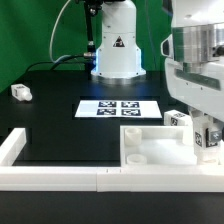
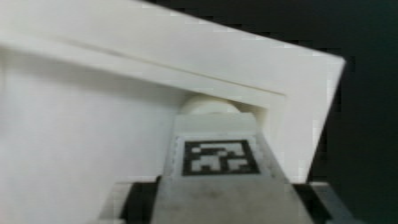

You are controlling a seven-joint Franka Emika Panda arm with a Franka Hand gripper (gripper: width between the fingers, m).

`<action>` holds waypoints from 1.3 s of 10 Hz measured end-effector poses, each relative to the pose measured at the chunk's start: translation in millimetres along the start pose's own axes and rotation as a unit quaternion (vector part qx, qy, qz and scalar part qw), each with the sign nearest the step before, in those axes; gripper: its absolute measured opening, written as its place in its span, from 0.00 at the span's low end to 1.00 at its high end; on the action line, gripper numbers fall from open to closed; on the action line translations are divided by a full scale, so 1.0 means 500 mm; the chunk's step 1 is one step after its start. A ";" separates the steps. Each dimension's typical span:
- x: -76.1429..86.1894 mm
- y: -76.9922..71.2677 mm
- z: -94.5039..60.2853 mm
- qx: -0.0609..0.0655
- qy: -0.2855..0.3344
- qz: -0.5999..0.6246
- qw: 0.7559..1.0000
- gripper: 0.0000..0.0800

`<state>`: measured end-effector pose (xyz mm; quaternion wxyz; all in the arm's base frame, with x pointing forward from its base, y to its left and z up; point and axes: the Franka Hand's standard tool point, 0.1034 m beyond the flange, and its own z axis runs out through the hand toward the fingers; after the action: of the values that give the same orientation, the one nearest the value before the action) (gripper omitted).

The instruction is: Assemble one leg

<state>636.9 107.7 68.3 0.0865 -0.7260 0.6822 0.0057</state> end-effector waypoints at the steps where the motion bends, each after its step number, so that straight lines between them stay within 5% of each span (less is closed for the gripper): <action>1: 0.000 -0.001 0.002 0.003 -0.007 0.073 0.997 0.36; 4: 0.001 -0.001 0.002 0.003 -0.006 0.066 0.998 0.36; 5: -0.001 -0.001 0.002 0.002 -0.003 0.036 0.999 0.55; 6: -0.009 -0.002 0.001 0.000 0.004 -0.069 0.998 0.55; 7: -0.020 0.000 0.003 -0.002 0.005 -0.161 0.987 0.75; 8: -0.028 0.001 0.005 -0.004 0.004 -0.241 0.970 0.79; 12: -0.026 0.002 0.006 -0.006 0.005 -0.350 0.937 0.81; 13: -0.021 0.002 0.006 -0.010 0.009 -0.418 0.908 0.81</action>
Offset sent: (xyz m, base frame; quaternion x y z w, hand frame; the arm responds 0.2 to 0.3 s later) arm 0.0000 0.0000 0.0000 0.0000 0.0000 -0.0650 0.9979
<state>635.7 118.2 66.7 0.0674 -0.9455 0.3171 -0.0313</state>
